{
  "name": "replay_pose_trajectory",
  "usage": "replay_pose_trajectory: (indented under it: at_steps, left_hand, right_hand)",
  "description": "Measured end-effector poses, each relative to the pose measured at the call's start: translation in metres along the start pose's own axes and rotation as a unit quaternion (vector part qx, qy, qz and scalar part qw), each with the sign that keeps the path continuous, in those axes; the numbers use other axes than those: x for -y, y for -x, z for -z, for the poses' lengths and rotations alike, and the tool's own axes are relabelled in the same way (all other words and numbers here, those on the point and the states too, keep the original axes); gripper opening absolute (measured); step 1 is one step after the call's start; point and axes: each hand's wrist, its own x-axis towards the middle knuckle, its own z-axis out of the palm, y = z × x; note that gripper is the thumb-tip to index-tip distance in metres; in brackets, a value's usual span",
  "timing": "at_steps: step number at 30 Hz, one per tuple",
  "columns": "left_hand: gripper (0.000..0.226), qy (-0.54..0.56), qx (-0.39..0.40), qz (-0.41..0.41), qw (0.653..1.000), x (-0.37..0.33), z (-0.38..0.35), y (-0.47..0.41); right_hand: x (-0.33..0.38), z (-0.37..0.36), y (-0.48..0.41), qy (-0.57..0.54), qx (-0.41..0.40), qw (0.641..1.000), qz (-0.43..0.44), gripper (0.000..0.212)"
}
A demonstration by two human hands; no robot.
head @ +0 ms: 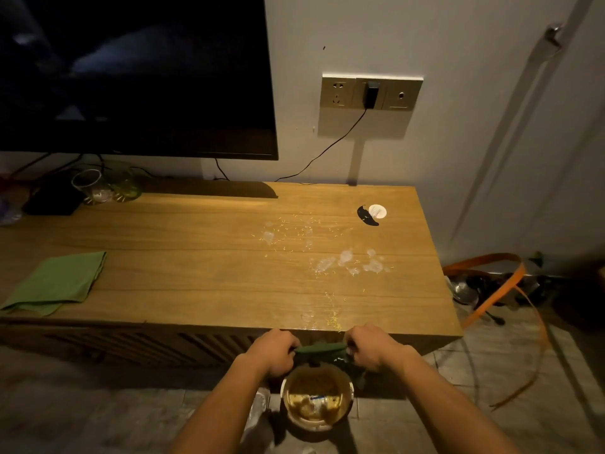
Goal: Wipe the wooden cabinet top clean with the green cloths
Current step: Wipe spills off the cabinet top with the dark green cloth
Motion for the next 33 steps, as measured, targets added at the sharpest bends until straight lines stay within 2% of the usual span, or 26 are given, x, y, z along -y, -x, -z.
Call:
replay_pose_trajectory:
  at_steps: [7, 11, 14, 17, 19, 21, 23, 28, 30, 33]
  left_hand:
    - [0.026, 0.041, 0.113, -0.02, 0.993, 0.01, 0.041, -0.011]
    - [0.026, 0.086, 0.124, -0.011, 0.988, 0.014, 0.108, -0.027]
    - [0.025, 0.094, 0.112, -0.041, 0.988, 0.017, 0.177, -0.041]
    - [0.021, 0.076, 0.051, -0.071, 0.993, 0.026, 0.248, -0.062]
    - [0.021, 0.083, -0.015, -0.078, 0.993, 0.036, 0.288, -0.079]
    - [0.022, 0.111, -0.09, -0.079, 0.987, 0.048, 0.318, -0.099]
    - [0.024, 0.138, -0.166, -0.071, 0.974, 0.064, 0.335, -0.125]
    - [0.036, 0.157, -0.365, -0.041, 0.917, 0.103, 0.319, -0.198]
    - [0.038, 0.167, -0.376, -0.042, 0.91, 0.12, 0.305, -0.224]
    - [0.043, 0.101, -0.298, -0.052, 0.948, 0.146, 0.279, -0.251]
  right_hand:
    - [0.018, 0.046, -0.014, -0.038, 0.142, 0.989, -0.03, 0.014]
    - [0.042, 0.117, -0.022, -0.064, 0.199, 0.976, -0.055, 0.015]
    - [0.064, 0.181, -0.034, -0.101, 0.197, 0.972, -0.075, 0.01]
    - [0.083, 0.244, -0.055, -0.127, 0.134, 0.979, -0.081, 0.012]
    - [0.093, 0.28, -0.072, -0.126, 0.057, 0.988, -0.062, 0.01]
    - [0.1, 0.31, -0.093, -0.071, -0.05, 0.996, -0.034, 0.012]
    - [0.106, 0.33, -0.125, -0.004, -0.157, 0.987, -0.017, 0.013]
    - [0.105, 0.312, -0.228, 0.026, -0.328, 0.944, 0.002, 0.042]
    - [0.095, 0.287, -0.266, 0.027, -0.339, 0.94, -0.001, 0.045]
    - [0.081, 0.248, -0.305, 0.01, -0.274, 0.962, -0.019, 0.034]
